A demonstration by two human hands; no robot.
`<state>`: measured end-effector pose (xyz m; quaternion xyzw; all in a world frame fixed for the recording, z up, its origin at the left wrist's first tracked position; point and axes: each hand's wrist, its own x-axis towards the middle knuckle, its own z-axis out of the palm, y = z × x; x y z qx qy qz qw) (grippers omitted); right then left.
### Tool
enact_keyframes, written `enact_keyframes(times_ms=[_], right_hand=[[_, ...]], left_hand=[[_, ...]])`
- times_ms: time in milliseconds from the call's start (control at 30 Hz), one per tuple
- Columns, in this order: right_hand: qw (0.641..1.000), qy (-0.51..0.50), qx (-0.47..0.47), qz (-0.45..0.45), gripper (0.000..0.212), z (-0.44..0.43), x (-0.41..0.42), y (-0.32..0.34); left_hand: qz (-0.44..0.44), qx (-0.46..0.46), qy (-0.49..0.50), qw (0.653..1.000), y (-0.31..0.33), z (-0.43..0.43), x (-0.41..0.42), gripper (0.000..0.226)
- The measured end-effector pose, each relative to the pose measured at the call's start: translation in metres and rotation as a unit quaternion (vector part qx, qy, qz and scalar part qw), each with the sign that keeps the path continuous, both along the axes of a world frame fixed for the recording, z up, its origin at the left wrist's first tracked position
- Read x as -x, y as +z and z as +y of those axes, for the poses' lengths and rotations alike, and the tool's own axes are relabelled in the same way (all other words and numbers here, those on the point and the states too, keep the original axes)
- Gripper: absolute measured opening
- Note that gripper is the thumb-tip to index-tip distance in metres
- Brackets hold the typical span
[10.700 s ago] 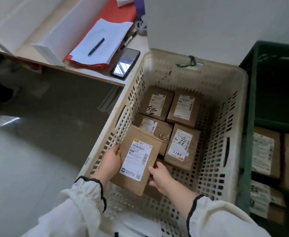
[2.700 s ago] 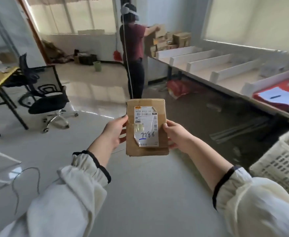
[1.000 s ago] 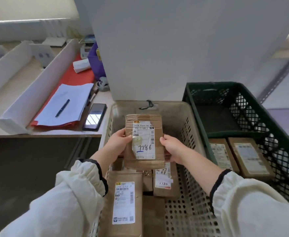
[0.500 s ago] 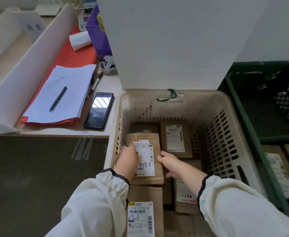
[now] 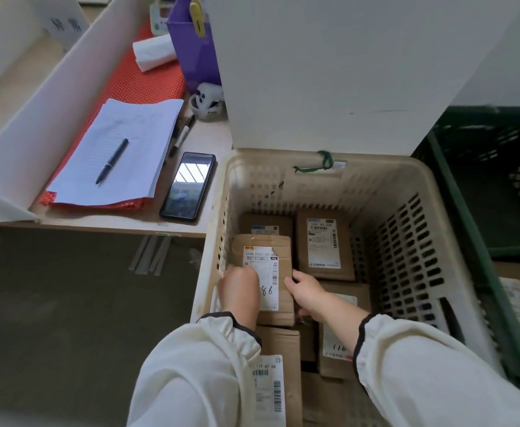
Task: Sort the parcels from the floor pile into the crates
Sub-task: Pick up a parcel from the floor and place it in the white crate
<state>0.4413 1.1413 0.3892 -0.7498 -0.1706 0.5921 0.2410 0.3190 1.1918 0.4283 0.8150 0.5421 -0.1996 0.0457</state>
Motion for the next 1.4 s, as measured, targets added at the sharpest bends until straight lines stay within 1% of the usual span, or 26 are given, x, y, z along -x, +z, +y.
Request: enact_keyframes(times_ms=[133,200,267,367,500,633,700,767,867,967,1100,1167,1267,1400], right_hand=[[0.995,0.056,-0.010,-0.076,0.039,-0.001,0.003,0.009],[0.983,0.125,-0.003,-0.132,0.035,-0.001,0.000,0.016],[0.968,0.186,0.002,-0.167,0.036,-0.004,-0.004,0.027],[0.946,0.246,-0.023,-0.208,0.042,-0.015,-0.014,0.054],[0.899,0.337,-0.054,-0.274,0.046,-0.034,-0.033,0.105],[0.871,0.351,-0.097,-0.331,0.046,-0.047,-0.048,0.155],[0.865,0.352,-0.120,-0.336,0.046,-0.054,-0.047,0.173],[0.866,0.350,-0.141,-0.327,0.046,-0.060,-0.040,0.188],[0.857,0.366,-0.176,-0.318,0.045,-0.071,-0.024,0.210],[0.848,0.382,-0.217,-0.297,0.042,-0.082,0.001,0.231],[0.827,0.415,-0.278,-0.257,0.036,-0.091,0.064,0.255],[0.800,0.457,-0.298,-0.249,0.038,-0.101,0.110,0.266],[0.746,0.523,-0.339,-0.235,0.041,-0.128,0.188,0.279],[0.648,0.624,-0.381,-0.211,0.040,-0.179,0.294,0.296]], left_hand=[[-0.001,-0.053,-0.001,0.999,-0.012,-0.014,0.004,0.025],[0.007,-0.066,-0.008,0.998,-0.015,-0.017,0.006,0.034],[0.013,-0.052,-0.008,0.999,-0.014,-0.022,0.005,0.050],[-0.039,-0.021,0.048,0.998,0.002,-0.030,0.003,0.062],[-0.115,-0.028,0.054,0.992,0.038,-0.036,0.004,0.060],[-0.150,-0.019,0.067,0.986,0.089,-0.050,0.012,0.047],[-0.158,-0.022,0.075,0.984,0.111,-0.062,0.018,0.038],[-0.154,-0.038,0.086,0.984,0.132,-0.074,0.029,0.034],[-0.145,-0.060,0.100,0.983,0.161,-0.099,0.052,0.028],[-0.145,-0.096,0.113,0.978,0.188,-0.125,0.085,0.028],[-0.161,-0.127,0.192,0.960,0.216,-0.167,0.145,0.034],[-0.152,-0.135,0.251,0.946,0.224,-0.198,0.187,0.036],[-0.140,-0.145,0.352,0.914,0.236,-0.254,0.256,0.036],[-0.129,-0.153,0.495,0.845,0.250,-0.352,0.348,0.036]])
